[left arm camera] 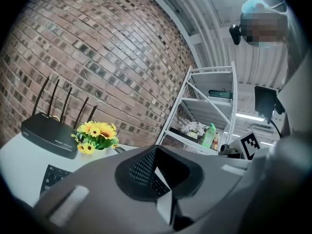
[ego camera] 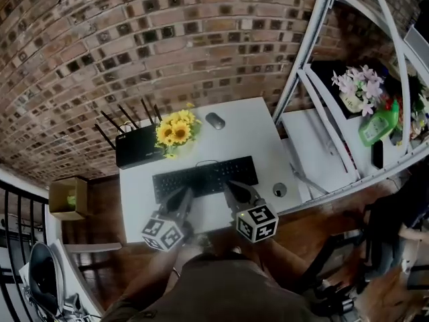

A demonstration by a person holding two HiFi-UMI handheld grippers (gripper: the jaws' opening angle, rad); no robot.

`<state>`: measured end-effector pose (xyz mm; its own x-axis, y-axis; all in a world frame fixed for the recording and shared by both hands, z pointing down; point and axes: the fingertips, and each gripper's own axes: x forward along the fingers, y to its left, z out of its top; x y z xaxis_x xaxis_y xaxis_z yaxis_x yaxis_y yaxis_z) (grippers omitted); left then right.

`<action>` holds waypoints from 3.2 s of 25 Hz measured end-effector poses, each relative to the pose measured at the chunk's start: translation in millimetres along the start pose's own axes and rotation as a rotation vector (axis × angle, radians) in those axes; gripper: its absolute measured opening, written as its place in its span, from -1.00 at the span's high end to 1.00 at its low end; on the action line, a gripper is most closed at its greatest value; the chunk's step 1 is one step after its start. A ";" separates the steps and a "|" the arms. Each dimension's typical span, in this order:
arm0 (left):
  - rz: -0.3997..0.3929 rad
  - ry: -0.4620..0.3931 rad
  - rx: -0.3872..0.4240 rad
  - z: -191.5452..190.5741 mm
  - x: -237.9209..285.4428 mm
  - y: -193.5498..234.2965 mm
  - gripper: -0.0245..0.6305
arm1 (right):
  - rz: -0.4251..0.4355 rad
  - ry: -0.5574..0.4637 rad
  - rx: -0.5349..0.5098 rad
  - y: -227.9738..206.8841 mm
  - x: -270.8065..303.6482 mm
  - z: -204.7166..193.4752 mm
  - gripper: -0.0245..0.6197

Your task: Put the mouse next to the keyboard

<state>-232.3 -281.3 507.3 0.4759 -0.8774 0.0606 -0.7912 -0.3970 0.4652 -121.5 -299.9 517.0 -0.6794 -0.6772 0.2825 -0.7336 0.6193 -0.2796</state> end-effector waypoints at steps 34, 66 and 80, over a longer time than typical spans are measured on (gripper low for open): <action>0.133 0.179 -0.052 -10.2 139.3 110.1 0.92 | -0.019 0.313 -0.226 -184.3 247.6 -9.6 0.62; 0.189 0.248 -0.086 -43.0 142.7 126.0 0.92 | -0.048 0.542 -0.350 -234.7 297.5 -63.8 -0.04; 0.025 0.207 -0.006 -27.4 143.0 87.1 0.92 | -0.199 0.446 -0.305 -216.4 183.3 -26.2 -0.04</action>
<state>-222.6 -434.0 580.7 0.5251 -0.8130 0.2517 -0.8019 -0.3736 0.4662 -87.6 -547.6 653.4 -0.4195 -0.6003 0.6809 -0.7738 0.6287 0.0774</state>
